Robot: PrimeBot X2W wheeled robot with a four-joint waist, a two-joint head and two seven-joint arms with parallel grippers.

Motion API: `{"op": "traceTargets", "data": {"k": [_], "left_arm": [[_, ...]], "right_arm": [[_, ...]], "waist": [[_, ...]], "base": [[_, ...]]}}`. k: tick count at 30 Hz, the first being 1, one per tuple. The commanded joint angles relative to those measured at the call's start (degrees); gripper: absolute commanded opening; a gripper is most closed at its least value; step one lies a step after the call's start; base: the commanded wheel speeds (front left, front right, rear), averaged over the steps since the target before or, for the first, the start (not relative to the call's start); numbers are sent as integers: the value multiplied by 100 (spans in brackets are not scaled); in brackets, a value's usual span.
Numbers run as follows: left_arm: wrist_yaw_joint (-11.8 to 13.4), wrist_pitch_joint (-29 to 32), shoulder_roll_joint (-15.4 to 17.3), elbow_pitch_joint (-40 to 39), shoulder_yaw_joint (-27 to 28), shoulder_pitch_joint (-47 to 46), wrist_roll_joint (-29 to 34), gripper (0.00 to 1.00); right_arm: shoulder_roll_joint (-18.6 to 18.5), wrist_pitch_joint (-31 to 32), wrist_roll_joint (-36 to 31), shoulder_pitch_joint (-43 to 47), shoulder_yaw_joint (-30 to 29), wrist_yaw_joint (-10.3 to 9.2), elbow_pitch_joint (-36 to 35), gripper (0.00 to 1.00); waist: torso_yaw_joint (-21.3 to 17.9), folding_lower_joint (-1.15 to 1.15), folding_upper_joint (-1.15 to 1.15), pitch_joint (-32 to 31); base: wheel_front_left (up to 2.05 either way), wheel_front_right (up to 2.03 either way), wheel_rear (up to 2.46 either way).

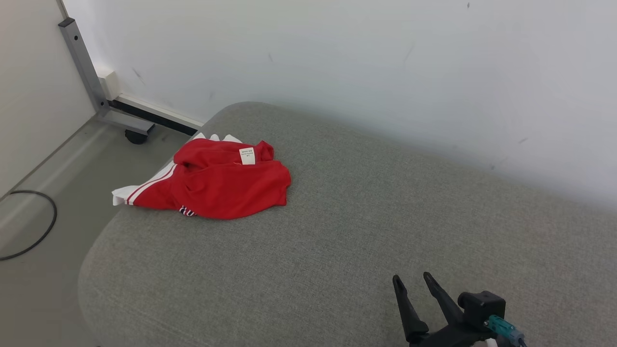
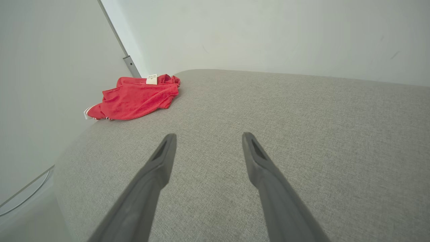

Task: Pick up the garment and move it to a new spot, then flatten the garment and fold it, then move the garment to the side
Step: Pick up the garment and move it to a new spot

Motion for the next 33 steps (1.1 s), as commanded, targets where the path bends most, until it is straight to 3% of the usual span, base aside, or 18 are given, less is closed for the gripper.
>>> {"op": "traceTargets", "data": {"k": [1, 9, 17, 21, 26, 30, 33], "left_arm": [[8, -16, -18, 3, 24, 41, -53, 100], [-45, 83, 54, 440, -231, -533, -75, 100], [-90, 1319, 148, 1692, -937, -2845, -22, 100], [-29, 1637, 309, 2536, -702, -3785, -419, 100], [188, 1686, 571, 3241, -411, -4737, -595, 100], [101, 1546, 919, 3698, -467, -5242, -533, 100], [170, 1470, 1025, 4128, -473, -5716, -535, 100]], "right_arm": [[2, -34, 34, -29, 20, -10, 22, 100], [2, -43, -52, 113, -57, -10, 60, 100], [1, 248, -377, 666, -402, -11, -518, 100], [6, 703, -727, 641, -171, -10, -1225, 100], [-300, 1254, -920, 607, 17, -11, -2313, 100], [-541, 1404, -1000, 668, -162, -11, -3205, 100], [-643, 1394, -1100, 791, -410, -10, -3916, 100]], "waist": [[-3, -1, 0, -3], [-21, -1, 0, -6], [-47, -1, 0, 124], [-717, -1, 0, 766], [-1588, -1, 0, 1773], [-2031, -1, 0, 2459], [-2241, -1, 0, 2990]], "base": [[0, 0, 0], [0, 0, 0], [0, 0, 0], [0, 0, 0], [0, 0, 0], [0, 0, 0], [0, 0, 0]]}}
